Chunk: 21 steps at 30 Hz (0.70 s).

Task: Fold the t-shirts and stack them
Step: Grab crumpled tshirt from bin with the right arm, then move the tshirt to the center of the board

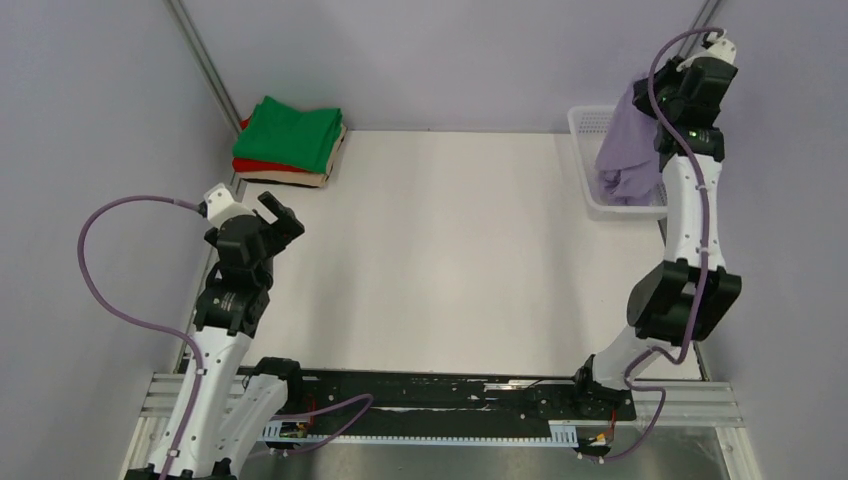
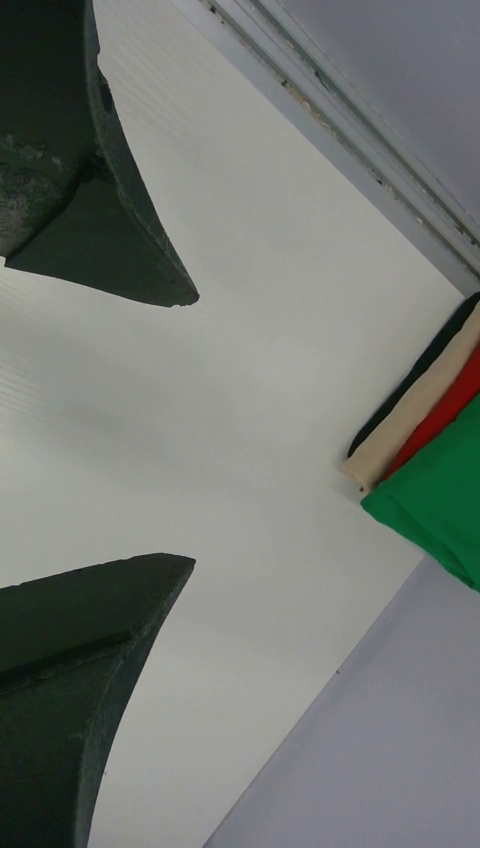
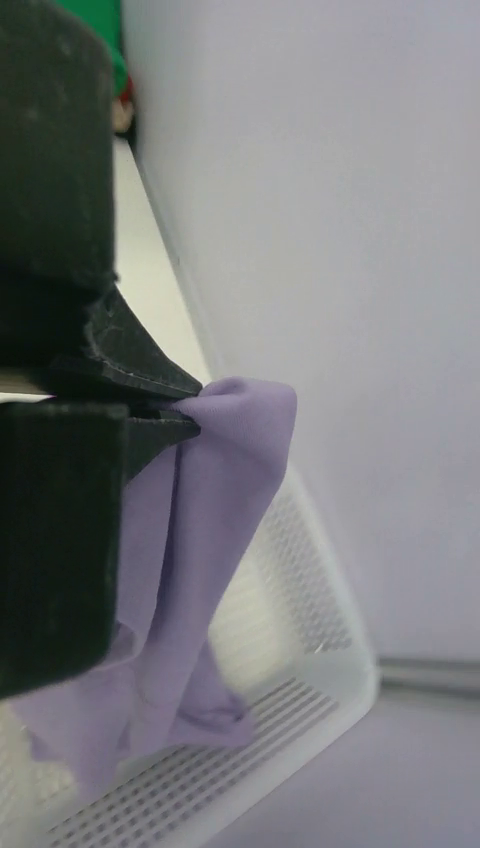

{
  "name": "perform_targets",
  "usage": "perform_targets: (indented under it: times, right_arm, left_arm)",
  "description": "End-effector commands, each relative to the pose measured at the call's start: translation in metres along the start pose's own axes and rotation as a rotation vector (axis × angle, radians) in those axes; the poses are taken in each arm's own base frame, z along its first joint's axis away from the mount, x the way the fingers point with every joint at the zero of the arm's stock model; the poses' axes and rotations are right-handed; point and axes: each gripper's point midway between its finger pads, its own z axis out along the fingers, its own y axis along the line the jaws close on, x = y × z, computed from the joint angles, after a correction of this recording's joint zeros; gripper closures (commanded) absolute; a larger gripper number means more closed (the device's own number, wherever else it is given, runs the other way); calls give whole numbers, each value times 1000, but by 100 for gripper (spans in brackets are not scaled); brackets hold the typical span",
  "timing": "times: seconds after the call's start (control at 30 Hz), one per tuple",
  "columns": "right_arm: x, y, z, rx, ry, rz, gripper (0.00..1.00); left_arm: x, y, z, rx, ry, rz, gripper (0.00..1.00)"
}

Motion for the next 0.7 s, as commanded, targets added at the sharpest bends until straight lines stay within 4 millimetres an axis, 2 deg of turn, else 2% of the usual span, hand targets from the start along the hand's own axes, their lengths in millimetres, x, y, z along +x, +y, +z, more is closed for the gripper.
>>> perform_targets:
  times: [0.0, 0.1, 0.23, 0.27, 0.33, 0.5, 0.67]
  right_arm:
    - [-59, 129, -98, -486, -114, -59, 100]
    - [-60, 185, -146, -711, -87, -89, 100]
    - [-55, 251, -201, -961, -60, -137, 100]
    - [-48, 272, -217, -1039, -42, -152, 100]
    - [-38, 300, -240, -1150, -15, -169, 100]
    - [-19, 350, -294, -1388, 38, -212, 100]
    - [-12, 374, -333, -1530, 44, -227, 100]
  left_arm:
    - [2, -21, -4, 124, 12, -12, 0]
    - [5, -29, -5, 160, 44, -15, 0]
    - [8, -26, -5, 124, 73, -25, 0]
    - [8, -25, -5, 117, 76, -32, 0]
    - [9, -21, -5, 98, 79, -36, 0]
    - [7, -12, -9, 48, 80, -41, 0]
    - [4, -7, -12, 22, 77, -53, 0]
